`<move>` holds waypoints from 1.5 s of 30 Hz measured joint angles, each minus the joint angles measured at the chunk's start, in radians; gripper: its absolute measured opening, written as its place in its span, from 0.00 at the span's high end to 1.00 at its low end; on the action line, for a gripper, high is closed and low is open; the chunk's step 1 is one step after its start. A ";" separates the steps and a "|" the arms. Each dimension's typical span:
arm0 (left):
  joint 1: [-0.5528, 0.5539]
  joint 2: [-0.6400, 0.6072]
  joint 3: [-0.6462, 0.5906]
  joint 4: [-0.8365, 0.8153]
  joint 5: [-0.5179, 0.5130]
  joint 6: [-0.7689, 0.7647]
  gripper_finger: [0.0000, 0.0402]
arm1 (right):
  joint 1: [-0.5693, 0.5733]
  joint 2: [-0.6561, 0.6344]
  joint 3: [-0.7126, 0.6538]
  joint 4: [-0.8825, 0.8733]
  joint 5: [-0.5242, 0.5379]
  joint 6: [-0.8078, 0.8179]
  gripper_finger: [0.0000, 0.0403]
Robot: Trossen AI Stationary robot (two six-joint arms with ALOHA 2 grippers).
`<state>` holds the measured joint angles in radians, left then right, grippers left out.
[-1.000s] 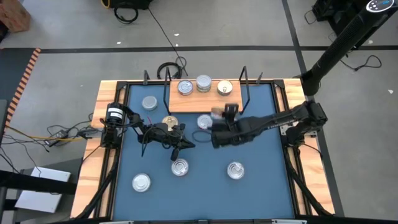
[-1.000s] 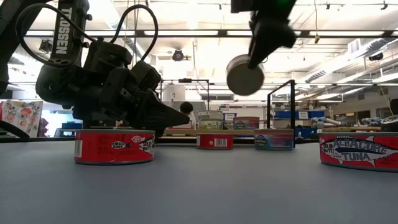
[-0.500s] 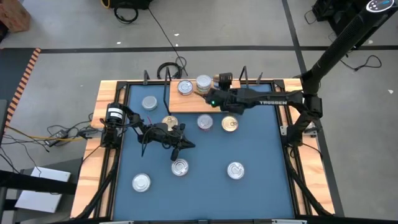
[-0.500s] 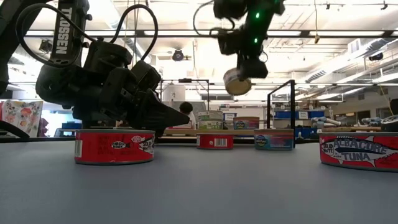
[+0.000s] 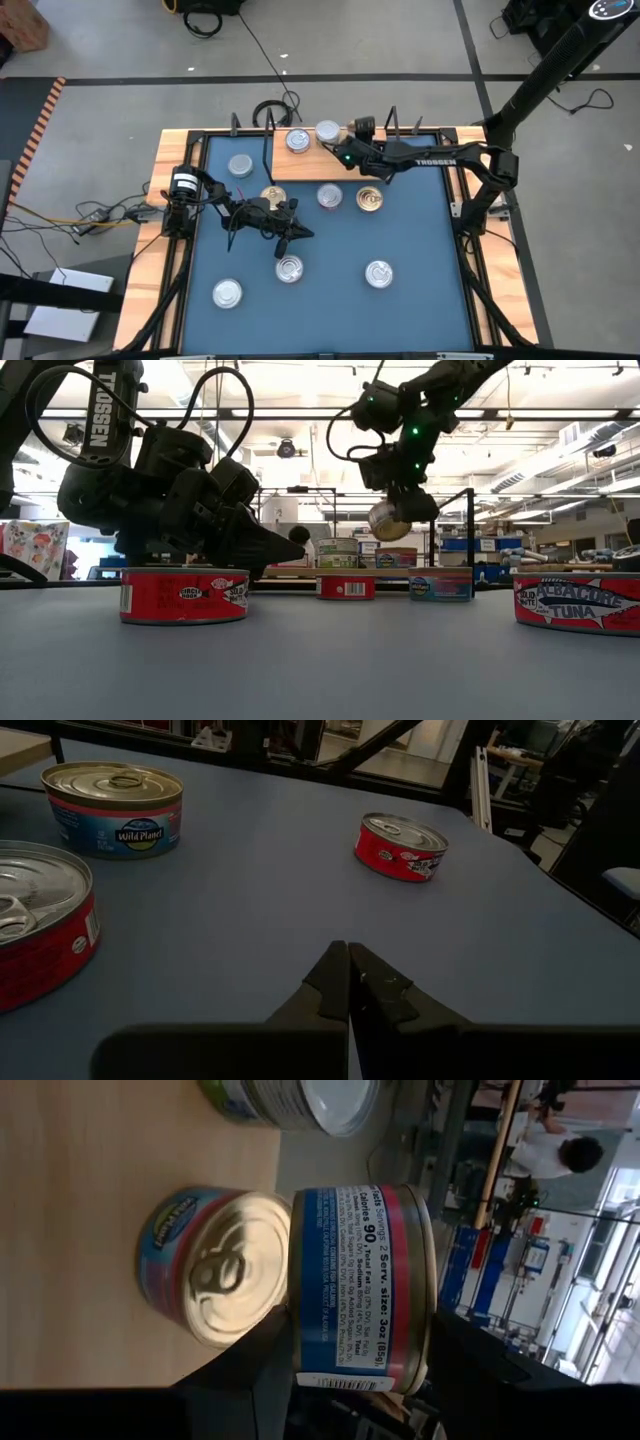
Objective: Stack canned seafood by type on shelf
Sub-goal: Stack the blue tuna can on top of the other blue tuna can on the shelf, then stack the red tuna can on top of the other red tuna can on the shelf
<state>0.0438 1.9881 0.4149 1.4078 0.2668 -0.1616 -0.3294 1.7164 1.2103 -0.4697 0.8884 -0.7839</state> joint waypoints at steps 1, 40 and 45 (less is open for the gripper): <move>0.000 0.000 0.000 0.000 0.000 0.000 0.99 | -0.003 0.000 -0.009 0.010 -0.004 -0.004 0.53; 0.000 0.000 0.000 0.000 0.000 0.000 0.99 | -0.019 -0.001 -0.093 0.139 -0.043 -0.031 0.27; 0.000 0.000 0.000 -0.001 0.000 0.000 0.99 | 0.007 -0.001 -0.046 0.120 -0.004 -0.035 0.30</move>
<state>0.0437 1.9881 0.4152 1.4072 0.2668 -0.1617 -0.3220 1.7153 1.1647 -0.3492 0.8842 -0.8191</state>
